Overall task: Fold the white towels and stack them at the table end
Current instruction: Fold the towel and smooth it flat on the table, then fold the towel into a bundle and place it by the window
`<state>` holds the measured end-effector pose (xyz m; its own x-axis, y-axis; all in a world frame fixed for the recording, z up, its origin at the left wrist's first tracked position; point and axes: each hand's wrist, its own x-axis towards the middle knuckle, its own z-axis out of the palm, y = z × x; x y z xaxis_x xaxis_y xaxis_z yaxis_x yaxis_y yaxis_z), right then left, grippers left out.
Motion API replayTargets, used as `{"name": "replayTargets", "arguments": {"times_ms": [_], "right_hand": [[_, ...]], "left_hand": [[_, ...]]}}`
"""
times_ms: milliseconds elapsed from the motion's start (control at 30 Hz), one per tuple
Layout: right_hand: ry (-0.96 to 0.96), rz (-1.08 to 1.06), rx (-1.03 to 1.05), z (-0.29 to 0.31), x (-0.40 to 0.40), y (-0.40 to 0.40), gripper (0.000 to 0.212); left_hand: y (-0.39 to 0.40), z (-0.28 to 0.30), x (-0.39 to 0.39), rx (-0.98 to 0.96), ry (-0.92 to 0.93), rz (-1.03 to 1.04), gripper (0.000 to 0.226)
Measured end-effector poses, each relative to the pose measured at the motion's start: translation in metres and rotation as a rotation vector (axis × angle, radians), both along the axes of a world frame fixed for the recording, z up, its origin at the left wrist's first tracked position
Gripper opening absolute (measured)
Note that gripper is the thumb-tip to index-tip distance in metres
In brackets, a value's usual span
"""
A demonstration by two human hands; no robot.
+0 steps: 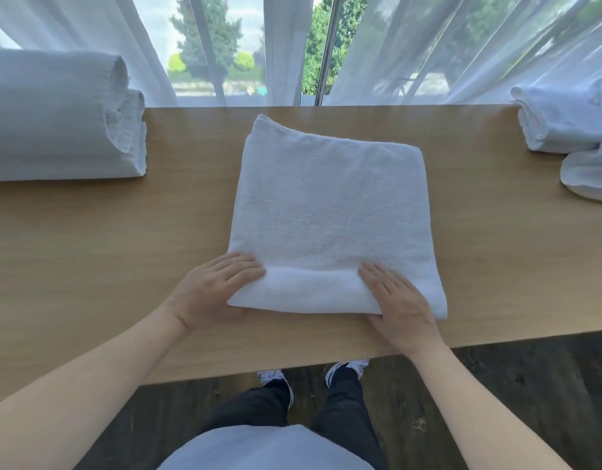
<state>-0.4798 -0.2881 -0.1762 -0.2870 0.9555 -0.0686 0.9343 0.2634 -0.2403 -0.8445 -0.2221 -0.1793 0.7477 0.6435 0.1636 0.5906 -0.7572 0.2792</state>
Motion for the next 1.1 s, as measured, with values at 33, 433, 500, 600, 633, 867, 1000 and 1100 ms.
{"name": "replayTargets", "arguments": {"times_ms": [33,433,500,600,633,867,1000,1100], "right_hand": [[0.046,-0.059,-0.072,0.007,0.002,0.004,0.074],[0.423,-0.306,-0.490,0.099,0.046,0.122,0.038],[0.438,-0.276,-0.532,0.102,0.053,0.148,0.041],[0.444,-0.259,-0.598,0.104,0.067,0.182,0.044],[0.453,-0.256,-0.622,0.104,0.072,0.191,0.045],[0.452,-0.275,-0.635,0.099,0.088,0.250,0.046],[0.498,-0.325,-0.632,0.113,0.124,0.264,0.047],[0.779,-0.427,-0.602,0.107,0.145,0.259,0.051]], "left_hand": [[0.003,0.005,0.000,-0.081,-0.071,0.048,0.051],[0.078,0.076,0.036,-0.628,-0.816,0.581,0.059],[0.096,0.076,0.042,-0.743,-0.762,0.600,0.067],[0.119,0.071,0.046,-0.917,-0.671,0.568,0.071],[0.125,0.068,0.046,-0.957,-0.636,0.574,0.068],[0.169,0.056,0.073,-0.949,-0.710,0.797,0.045],[0.182,0.044,0.079,-0.950,-0.796,0.996,0.057],[0.198,0.042,0.081,-0.987,-0.852,1.040,0.063]]}}
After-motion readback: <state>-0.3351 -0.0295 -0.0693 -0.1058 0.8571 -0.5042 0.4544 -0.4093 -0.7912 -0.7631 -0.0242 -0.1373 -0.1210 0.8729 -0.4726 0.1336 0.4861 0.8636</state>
